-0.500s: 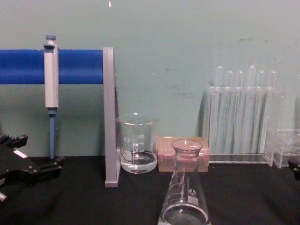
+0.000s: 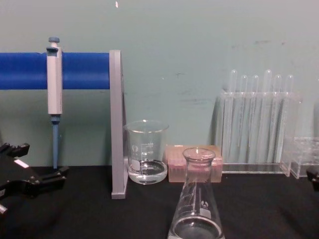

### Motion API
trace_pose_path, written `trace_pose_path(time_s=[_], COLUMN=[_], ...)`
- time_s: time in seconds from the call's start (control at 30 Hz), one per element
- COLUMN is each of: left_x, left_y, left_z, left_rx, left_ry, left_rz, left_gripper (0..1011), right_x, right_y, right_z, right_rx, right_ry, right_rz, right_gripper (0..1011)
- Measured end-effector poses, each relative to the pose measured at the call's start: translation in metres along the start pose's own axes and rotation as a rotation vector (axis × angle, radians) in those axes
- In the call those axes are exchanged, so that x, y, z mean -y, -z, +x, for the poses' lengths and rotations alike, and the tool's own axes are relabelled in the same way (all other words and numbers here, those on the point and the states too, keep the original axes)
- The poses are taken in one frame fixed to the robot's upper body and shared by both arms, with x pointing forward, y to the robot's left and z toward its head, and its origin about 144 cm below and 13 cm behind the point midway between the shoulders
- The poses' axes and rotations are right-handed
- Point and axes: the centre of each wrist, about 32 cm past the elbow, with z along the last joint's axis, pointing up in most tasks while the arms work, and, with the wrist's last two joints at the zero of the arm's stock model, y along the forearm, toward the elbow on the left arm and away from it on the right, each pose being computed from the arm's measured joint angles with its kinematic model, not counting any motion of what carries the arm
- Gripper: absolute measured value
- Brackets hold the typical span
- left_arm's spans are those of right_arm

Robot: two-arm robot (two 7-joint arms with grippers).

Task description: Grasp the erlenmeyer flask with one hand, shake it three times, then place it back.

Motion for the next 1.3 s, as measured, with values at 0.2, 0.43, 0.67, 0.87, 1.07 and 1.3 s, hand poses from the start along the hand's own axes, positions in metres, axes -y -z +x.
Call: trace_pose_path(time_s=[0.2, 0.43, 0.67, 0.87, 1.07, 1.3], left_x=[0.000, 0.000, 0.000, 0.000, 0.000, 0.000], left_y=[0.000, 0.000, 0.000, 0.000, 0.000, 0.000], left_z=[0.000, 0.000, 0.000, 0.000, 0.000, 0.000], left_rx=[0.000, 0.000, 0.000, 0.000, 0.000, 0.000], left_ry=[0.000, 0.000, 0.000, 0.000, 0.000, 0.000], left_rz=[0.000, 0.000, 0.000, 0.000, 0.000, 0.000], left_gripper=[1001, 1001, 1001, 1001, 1001, 1001], right_x=[0.000, 0.000, 0.004, 0.006, 0.003, -0.006], right_y=[0.000, 0.000, -0.002, -0.007, -0.013, -0.020], right_z=[0.000, 0.001, 0.004, 0.008, 0.009, 0.004], right_rx=[0.000, -0.009, -0.078, -0.137, -0.180, -0.215], right_ry=[0.000, -0.008, -0.088, -0.204, -0.350, -0.483], right_rz=[0.000, 0.003, 0.019, 0.040, 0.064, 0.082], right_gripper=[1002, 1002, 1002, 1002, 1002, 1002])
